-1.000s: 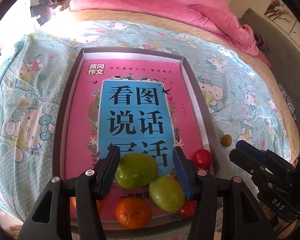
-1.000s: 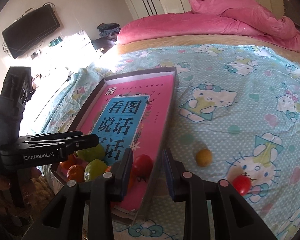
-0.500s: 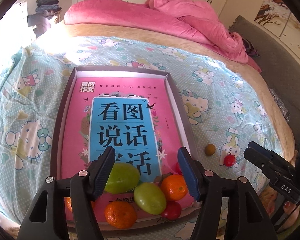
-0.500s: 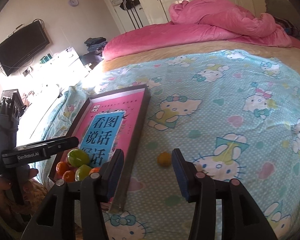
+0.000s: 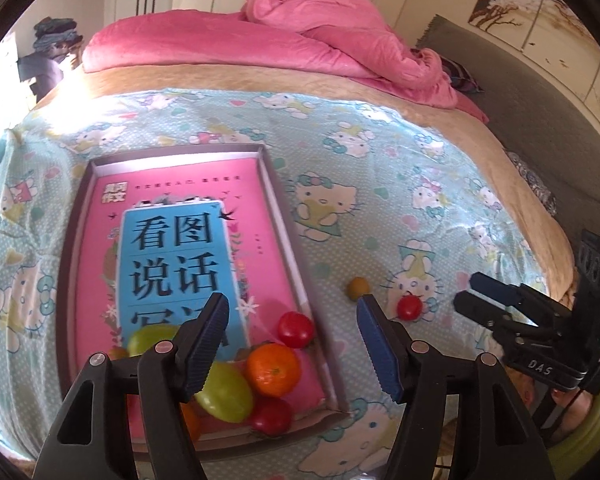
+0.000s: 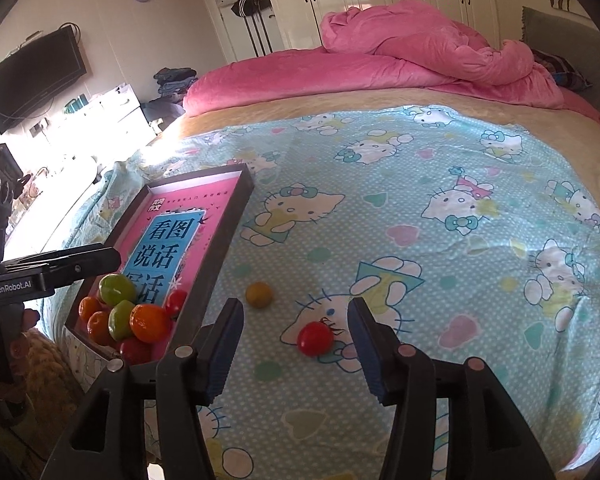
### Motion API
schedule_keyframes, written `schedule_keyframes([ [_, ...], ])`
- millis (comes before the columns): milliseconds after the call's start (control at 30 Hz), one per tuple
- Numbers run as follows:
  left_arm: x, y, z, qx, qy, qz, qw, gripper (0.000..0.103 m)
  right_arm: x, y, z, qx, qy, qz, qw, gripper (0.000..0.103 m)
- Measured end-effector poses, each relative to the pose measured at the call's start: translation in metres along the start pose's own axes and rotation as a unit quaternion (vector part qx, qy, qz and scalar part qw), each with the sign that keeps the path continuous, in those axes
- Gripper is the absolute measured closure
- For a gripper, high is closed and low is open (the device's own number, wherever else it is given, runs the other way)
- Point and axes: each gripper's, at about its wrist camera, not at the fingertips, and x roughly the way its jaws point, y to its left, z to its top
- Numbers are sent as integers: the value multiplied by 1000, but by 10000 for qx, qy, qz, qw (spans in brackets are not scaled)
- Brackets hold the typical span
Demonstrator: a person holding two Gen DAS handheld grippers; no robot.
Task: Organize fruits
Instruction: 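Move the left tool to the small yellow kiwi while the right tool approaches the last tomato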
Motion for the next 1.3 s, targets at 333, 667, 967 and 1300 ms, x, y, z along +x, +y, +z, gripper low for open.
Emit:
schedule_keyframes([
  [333, 21, -37, 8, 336, 205, -16, 9992, 27, 21, -3, -12, -3, 375, 102, 9992, 47],
  [667, 75, -73, 11, 952, 815, 234, 9918, 27, 40, -10, -19, 12, 645, -48, 9979, 47],
  [967, 103, -86, 10, 1256, 1170, 141, 9851, 45, 54, -19, -22, 150, 802, -105, 9966, 47],
  [1300, 121, -85, 6, 1295, 1313, -29, 9828, 60, 66, -19, -23, 191, 826, -6, 9964, 47],
])
